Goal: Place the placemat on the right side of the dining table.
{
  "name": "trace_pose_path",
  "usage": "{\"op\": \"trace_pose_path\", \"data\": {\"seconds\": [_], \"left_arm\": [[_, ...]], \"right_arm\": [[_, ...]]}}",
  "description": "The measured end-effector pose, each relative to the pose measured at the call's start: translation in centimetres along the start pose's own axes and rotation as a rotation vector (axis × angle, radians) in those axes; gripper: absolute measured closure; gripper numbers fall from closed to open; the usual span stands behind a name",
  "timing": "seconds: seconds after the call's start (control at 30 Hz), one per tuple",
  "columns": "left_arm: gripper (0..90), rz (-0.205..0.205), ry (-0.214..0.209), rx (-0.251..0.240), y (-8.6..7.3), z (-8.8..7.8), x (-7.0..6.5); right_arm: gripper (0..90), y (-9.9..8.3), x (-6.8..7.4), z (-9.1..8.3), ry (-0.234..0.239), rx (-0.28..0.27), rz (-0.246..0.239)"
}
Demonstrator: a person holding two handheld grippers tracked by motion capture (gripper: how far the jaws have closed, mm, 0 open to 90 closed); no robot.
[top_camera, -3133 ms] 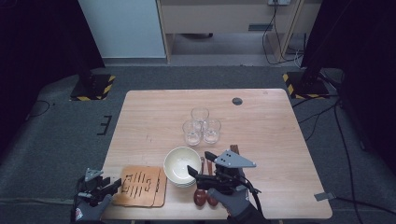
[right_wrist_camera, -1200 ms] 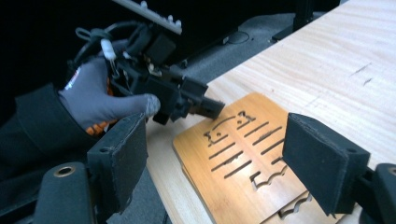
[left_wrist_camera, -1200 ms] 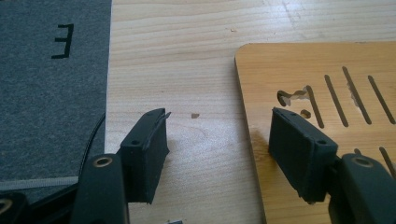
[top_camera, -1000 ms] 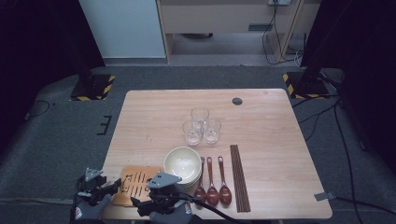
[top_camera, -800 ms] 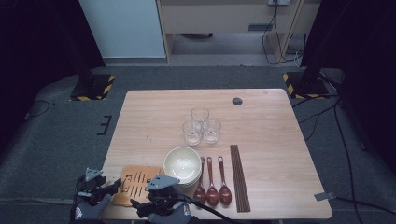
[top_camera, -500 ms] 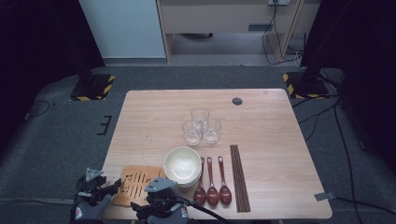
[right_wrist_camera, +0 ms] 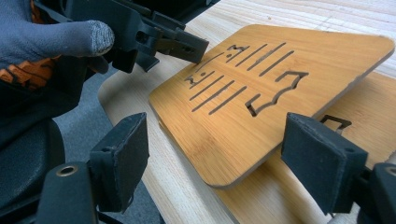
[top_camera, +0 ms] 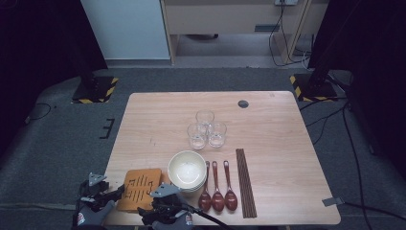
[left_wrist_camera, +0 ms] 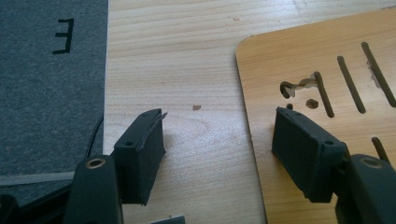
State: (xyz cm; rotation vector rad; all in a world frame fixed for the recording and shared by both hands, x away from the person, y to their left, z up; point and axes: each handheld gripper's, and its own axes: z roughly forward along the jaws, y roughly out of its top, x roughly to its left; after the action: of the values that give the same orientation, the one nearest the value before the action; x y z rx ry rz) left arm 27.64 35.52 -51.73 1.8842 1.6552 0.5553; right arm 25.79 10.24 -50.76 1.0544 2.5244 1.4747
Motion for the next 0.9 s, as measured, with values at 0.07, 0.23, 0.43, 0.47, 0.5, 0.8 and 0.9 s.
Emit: {"op": "trace_pose_path", "data": {"seconds": [0.07,0.23,0.43,0.47,0.5,0.8,0.9], "left_arm": [[32.6,0.003,0.0,-0.001,0.0,0.0,0.0],[32.4,0.002,-0.002,-0.001,0.0,0.0,0.0],[32.4,0.005,-0.003,-0.003,-0.1,0.0,0.1],[32.4,0.005,-0.002,-0.004,-0.1,0.0,0.1],[32.4,0.002,-0.003,-0.004,-0.1,0.1,0.1],[32.9,-0.008,-0.018,-0.007,-0.1,0.1,0.2],[33.1,-0.007,-0.019,-0.008,-0.2,0.1,0.2]], "right_arm": [[23.0,0.0,-0.1,-0.1,-0.003,-0.004,0.009],[22.9,-0.1,-0.3,0.2,-0.017,0.003,0.027],[23.4,-0.3,-0.9,0.7,-0.038,0.019,0.064],[23.8,-0.3,-1.0,0.8,-0.041,0.02,0.07],[23.9,-0.3,-1.1,0.9,-0.043,0.021,0.076],[24.8,-0.2,-1.4,1.8,-0.04,0.031,0.088],[25.6,-0.1,-1.4,2.1,-0.039,0.032,0.094]]}}
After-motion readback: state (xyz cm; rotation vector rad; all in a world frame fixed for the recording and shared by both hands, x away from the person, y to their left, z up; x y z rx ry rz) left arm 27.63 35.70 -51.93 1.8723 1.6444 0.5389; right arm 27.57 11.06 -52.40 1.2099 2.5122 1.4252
